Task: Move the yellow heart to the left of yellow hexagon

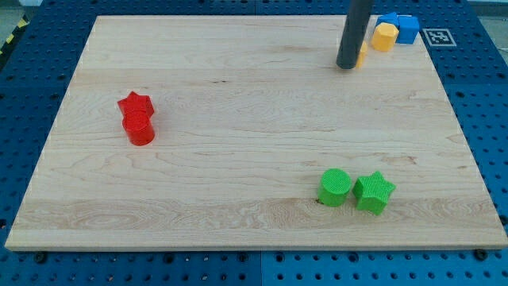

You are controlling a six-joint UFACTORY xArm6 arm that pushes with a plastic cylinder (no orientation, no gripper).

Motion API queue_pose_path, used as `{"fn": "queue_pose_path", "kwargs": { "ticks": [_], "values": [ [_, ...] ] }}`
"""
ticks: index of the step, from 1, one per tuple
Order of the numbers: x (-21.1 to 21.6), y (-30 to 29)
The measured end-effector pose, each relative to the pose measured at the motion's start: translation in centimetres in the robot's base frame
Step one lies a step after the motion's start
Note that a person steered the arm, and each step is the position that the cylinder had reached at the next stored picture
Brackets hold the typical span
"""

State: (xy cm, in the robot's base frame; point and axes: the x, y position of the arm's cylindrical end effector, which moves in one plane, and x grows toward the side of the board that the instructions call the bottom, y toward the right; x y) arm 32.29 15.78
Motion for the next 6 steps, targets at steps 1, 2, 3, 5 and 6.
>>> {"fn": "queue_pose_path", "kwargs": {
  "ticks": [1,2,3,5,6],
  "values": [
    [0.0,1.8],
    [0.0,2.2],
    [-0.4,2.2],
    [-2.6,3.0],
    [-2.5,5.2]
  ]
}}
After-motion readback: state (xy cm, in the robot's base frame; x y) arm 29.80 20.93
